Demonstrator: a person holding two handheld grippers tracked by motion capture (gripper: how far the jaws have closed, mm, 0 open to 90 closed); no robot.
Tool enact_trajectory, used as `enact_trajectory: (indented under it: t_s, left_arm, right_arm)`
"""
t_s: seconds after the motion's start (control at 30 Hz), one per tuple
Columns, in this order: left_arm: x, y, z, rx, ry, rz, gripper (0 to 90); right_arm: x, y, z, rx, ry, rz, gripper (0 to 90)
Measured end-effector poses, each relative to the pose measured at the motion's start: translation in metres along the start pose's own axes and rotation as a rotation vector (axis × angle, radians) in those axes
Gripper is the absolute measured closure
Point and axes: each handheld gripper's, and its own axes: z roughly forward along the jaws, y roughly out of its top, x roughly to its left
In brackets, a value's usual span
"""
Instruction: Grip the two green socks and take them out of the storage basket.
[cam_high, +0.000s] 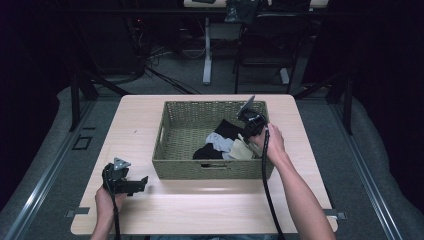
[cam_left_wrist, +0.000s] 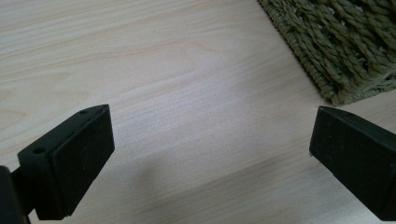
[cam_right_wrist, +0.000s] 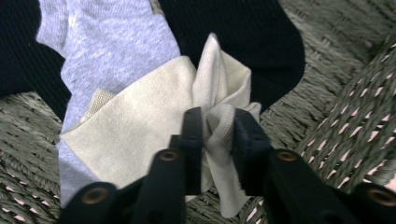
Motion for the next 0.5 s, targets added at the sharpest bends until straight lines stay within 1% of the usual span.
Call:
enact_trajectory:
  t_s: [0.03,0.07,0.1,0.13,0.17,0.2,0.23,0.27,0.3,0.37,0.5]
  left_arm:
    - [0.0,0.0,0.0,-0.001,0.001,-0.002,0.1]
    - [0.0,0.0,0.0,-0.001,0.0,-0.003,0.1]
    - [0.0,0.0,-0.001,0.002,-0.005,-0.004,0.1]
    - [0.001,0.0,-0.001,0.001,-0.003,-0.005,0.1]
    - [0.001,0.0,-0.001,0.014,-0.01,-0.002,0.1]
    - [0.001,0.0,-0.001,0.012,-0.011,-0.002,0.1]
    - [0.002,0.0,-0.001,0.014,-0.011,-0.002,0.1]
    - [0.002,0.0,-0.001,0.013,-0.01,-0.002,0.1]
    - [0.001,0.0,0.0,0.0,0.0,-0.004,0.1]
    - [0.001,0.0,0.0,0.001,-0.001,-0.004,0.1]
    - [0.001,0.0,0.0,0.001,-0.003,-0.004,0.1]
  right_arm:
    - [0.0,0.0,0.0,0.004,0.002,-0.001,82.7]
    - [0.0,0.0,0.0,0.003,0.007,0.0,83.2]
    - [-0.001,0.0,-0.002,0.013,0.008,-0.006,83.6]
    - [-0.001,0.0,-0.003,-0.002,0.013,0.004,83.9]
    - [-0.001,0.0,-0.006,-0.003,0.018,0.002,84.1]
    - [-0.001,0.0,-0.009,-0.013,0.022,0.006,84.3]
    - [-0.002,0.0,-0.014,-0.018,0.026,0.004,84.4]
    - [-0.004,0.001,-0.018,-0.012,0.025,-0.009,84.4]
    - [-0.004,0.001,-0.023,-0.021,0.032,-0.008,84.5]
    - [-0.004,0.002,-0.031,-0.041,0.034,-0.001,84.5]
    - [-0.006,0.003,-0.049,-0.054,0.046,-0.015,84.5]
